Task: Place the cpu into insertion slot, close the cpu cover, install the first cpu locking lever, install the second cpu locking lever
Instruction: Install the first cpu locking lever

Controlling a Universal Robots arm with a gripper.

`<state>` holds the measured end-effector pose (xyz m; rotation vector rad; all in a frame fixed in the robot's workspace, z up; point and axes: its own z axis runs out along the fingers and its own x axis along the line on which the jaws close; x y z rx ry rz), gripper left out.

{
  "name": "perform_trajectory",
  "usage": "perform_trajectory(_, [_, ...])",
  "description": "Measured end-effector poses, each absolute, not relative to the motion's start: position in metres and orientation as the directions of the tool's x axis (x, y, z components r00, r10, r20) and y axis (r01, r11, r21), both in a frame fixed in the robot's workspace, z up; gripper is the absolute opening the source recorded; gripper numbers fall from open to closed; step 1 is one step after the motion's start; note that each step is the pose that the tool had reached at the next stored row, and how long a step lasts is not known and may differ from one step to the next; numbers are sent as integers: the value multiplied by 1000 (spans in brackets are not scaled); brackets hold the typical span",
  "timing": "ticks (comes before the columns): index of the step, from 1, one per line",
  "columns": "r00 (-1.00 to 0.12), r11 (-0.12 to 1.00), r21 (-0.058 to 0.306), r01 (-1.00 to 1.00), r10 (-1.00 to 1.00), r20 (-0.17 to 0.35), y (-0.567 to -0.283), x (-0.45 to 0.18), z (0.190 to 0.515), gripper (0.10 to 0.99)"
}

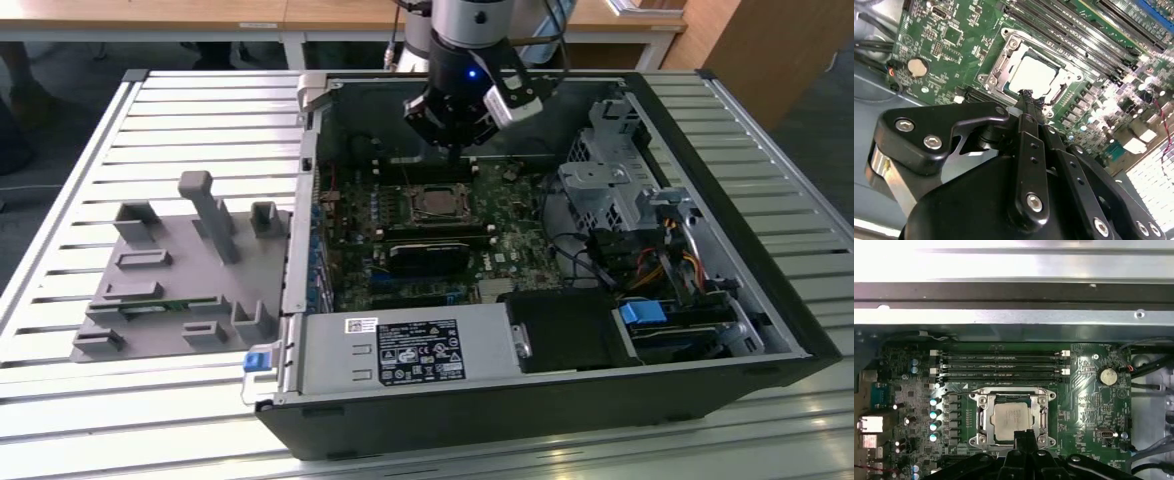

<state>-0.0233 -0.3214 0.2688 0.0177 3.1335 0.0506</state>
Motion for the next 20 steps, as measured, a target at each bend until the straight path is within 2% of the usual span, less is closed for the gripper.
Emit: perform_trajectory(20, [-999, 999, 33, -1, 0, -39, -317, -73, 260, 106])
